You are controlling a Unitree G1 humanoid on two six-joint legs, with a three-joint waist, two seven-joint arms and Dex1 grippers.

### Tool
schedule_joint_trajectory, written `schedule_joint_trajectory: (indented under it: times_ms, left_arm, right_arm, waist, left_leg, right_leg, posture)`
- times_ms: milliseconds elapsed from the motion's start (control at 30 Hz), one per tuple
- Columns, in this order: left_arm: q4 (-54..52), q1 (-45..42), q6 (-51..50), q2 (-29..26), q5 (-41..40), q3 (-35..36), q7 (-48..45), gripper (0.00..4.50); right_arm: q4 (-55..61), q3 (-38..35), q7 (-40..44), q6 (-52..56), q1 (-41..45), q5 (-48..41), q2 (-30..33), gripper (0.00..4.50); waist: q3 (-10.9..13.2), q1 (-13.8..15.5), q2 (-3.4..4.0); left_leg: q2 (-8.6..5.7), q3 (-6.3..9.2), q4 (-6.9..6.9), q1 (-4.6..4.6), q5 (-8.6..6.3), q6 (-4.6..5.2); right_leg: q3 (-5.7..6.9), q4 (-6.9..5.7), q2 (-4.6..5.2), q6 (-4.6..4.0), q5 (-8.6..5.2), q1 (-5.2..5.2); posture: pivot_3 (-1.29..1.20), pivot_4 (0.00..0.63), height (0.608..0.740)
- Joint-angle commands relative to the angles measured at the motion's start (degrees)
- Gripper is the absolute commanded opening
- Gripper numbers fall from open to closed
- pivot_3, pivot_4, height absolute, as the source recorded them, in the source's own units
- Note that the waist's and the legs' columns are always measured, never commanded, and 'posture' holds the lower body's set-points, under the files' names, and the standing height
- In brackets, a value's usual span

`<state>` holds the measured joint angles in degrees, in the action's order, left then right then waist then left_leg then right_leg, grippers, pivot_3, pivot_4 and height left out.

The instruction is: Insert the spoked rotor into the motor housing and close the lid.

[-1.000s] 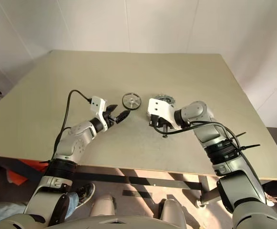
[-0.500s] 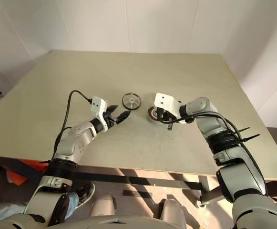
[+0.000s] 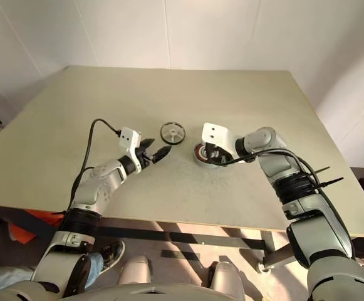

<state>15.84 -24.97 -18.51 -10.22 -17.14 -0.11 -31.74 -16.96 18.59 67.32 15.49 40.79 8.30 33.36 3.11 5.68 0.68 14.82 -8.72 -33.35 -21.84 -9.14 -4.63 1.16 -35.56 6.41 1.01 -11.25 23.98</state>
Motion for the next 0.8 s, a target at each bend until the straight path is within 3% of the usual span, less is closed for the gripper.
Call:
schedule_joint_trajectory:
  times_ms: [33, 233, 733, 800]
  left_arm:
    - [-0.56, -1.21, 1.15, -0.22, 0.24, 0.43, -0.24, 4.41]
    - [-0.32, -1.24, 1.27, -0.04, 0.43, 0.41, -0.36, 4.41]
    - [0.03, -1.38, 1.36, -0.12, 0.67, 0.61, -0.4, 4.41]
    - [0.07, -1.38, 1.41, -0.12, 0.67, 0.65, -0.37, 4.41]
  right_arm:
    - [4.2, -1.93, 0.1, 1.22, 0.61, -1.95, 0.88, 1.95]
    - [6.51, -0.48, -0.23, 2.59, -2.21, -2.32, 1.0, 1.95]
    - [-0.46, 0.54, -2.31, 0.31, -1.21, -1.26, 0.03, 1.95]
    - [0.39, 0.71, -1.98, 0.49, -1.86, -1.45, 0.1, 1.57]
  waist:
    - [0.0, 0.0, 0.0]
    - [0.0, 0.05, -0.01]
    - [-0.01, 0.0, -0.01]
    - [-0.01, 0.0, -0.01]
  left_leg:
    - [0.0, 0.0, 0.0, 0.0, 0.0, 0.0]
    - [0.0, 0.0, 0.0, 0.0, 0.0, 0.0]
    - [-0.01, 0.0, -0.01, 0.05, 0.0, -0.01]
    - [-0.01, 0.0, -0.01, 0.05, 0.0, -0.01]
  right_leg:
    - [-0.01, 0.0, 0.0, 0.0, 0.0, 0.0]
    - [0.0, 0.0, 0.0, 0.0, 0.0, -0.02]
    - [-0.02, -0.02, 0.01, 0.0, 0.0, -0.04]
    - [-0.02, -0.03, 0.0, 0.0, 0.0, -0.04]
  posture:
    - [0.0, 0.0, 0.74]
    - [0.0, 0.0, 0.74]
    - [0.0, 0.0, 0.74]
    - [0.0, 0.0, 0.74]
